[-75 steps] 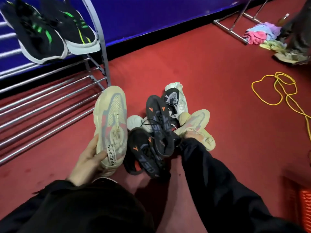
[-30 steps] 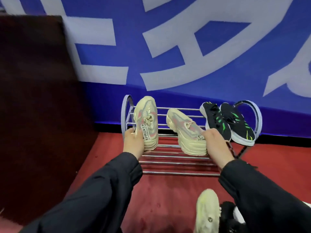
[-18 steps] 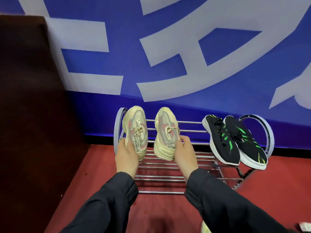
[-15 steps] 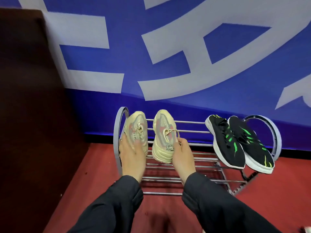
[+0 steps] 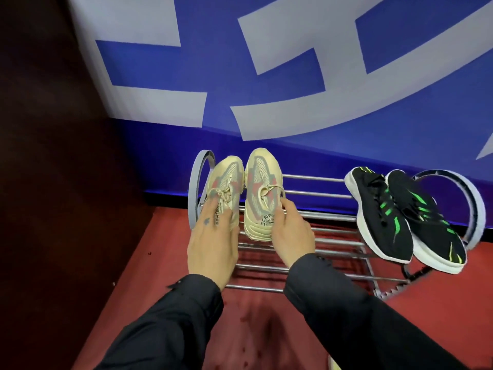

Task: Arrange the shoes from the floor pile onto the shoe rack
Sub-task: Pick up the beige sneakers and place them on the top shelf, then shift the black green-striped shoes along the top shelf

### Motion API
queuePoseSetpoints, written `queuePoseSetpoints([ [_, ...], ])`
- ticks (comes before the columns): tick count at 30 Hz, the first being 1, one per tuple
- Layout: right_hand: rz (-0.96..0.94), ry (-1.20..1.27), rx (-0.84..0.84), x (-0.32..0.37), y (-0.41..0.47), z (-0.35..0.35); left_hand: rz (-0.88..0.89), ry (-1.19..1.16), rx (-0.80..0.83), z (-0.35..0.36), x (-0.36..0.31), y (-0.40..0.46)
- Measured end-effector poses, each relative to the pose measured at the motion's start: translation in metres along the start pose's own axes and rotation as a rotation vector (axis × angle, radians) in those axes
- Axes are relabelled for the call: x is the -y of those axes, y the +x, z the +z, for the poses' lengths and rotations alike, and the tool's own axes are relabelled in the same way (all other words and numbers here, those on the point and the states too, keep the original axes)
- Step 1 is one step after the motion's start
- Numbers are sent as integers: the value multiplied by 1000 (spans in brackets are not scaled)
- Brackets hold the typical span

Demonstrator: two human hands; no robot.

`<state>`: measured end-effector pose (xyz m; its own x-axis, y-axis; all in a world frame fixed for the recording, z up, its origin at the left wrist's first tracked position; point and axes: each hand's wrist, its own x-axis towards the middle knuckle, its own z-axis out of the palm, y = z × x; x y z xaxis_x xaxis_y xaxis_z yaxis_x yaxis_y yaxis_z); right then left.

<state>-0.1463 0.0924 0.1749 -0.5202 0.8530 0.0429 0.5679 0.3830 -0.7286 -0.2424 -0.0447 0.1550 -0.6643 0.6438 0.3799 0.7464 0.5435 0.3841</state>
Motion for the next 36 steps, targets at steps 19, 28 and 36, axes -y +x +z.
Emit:
queuePoseSetpoints([
  [19,-6,-376,-297,-82,-33,-136,344,-218,182,-25,-106,-31],
  [28,-267,-831,-370,-116,-29,-145,407,-323,318,-41,-164,-46],
  [36,-216,446,-642,-12,-69,-179,210,-310,330,-7,-165,-28],
])
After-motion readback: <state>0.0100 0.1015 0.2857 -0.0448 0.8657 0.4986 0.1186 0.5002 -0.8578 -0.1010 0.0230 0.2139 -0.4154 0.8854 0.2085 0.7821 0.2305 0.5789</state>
